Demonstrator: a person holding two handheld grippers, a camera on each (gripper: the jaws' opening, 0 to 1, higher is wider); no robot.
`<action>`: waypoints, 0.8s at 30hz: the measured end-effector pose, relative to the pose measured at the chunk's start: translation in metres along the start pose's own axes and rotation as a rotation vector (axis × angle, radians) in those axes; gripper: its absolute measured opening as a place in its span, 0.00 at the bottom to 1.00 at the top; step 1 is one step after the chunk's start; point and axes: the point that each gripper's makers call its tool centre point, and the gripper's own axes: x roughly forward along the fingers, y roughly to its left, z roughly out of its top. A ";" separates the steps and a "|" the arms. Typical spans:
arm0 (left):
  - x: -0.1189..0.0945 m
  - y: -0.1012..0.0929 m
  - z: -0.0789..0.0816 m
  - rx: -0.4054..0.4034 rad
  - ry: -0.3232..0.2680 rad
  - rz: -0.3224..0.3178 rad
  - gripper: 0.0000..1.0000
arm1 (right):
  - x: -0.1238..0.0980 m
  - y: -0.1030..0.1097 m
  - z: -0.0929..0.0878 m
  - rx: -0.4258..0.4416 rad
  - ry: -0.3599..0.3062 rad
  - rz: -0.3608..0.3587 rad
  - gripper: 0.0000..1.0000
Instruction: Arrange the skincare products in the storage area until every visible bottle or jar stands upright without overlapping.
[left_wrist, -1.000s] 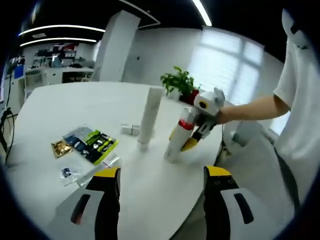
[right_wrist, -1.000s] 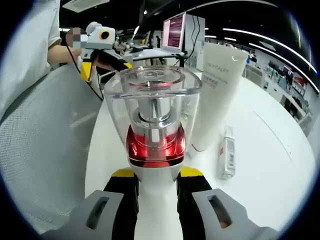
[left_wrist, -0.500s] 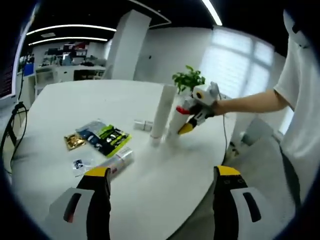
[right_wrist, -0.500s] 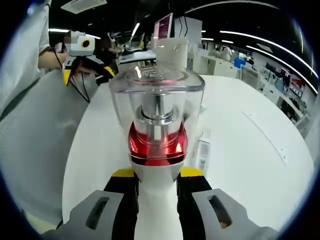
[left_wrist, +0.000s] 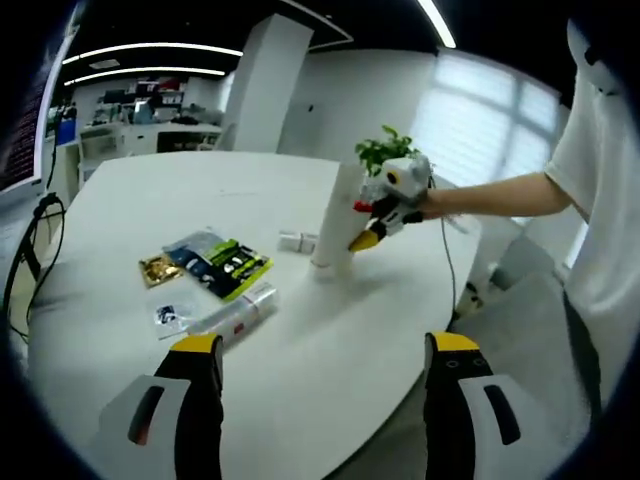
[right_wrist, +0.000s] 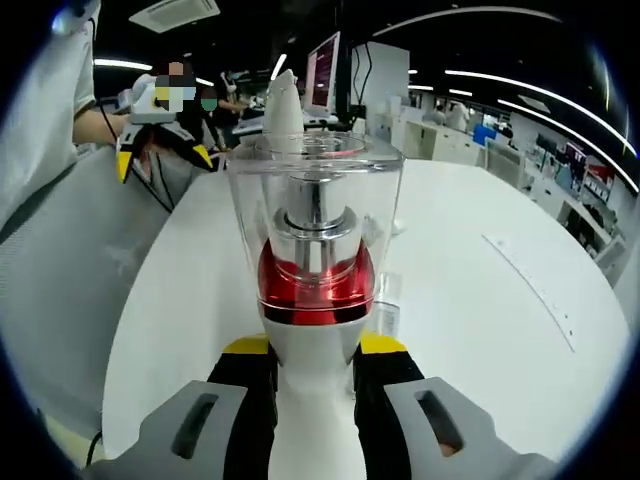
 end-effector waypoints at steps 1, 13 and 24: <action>0.000 0.000 0.000 0.000 0.000 0.000 0.75 | 0.000 0.000 0.000 0.000 0.000 0.002 0.29; 0.001 -0.001 0.000 0.011 0.006 0.000 0.75 | -0.002 0.004 -0.003 0.075 -0.006 -0.029 0.38; -0.003 0.000 0.002 0.015 0.004 0.013 0.76 | -0.013 0.018 -0.014 0.145 0.033 -0.097 0.57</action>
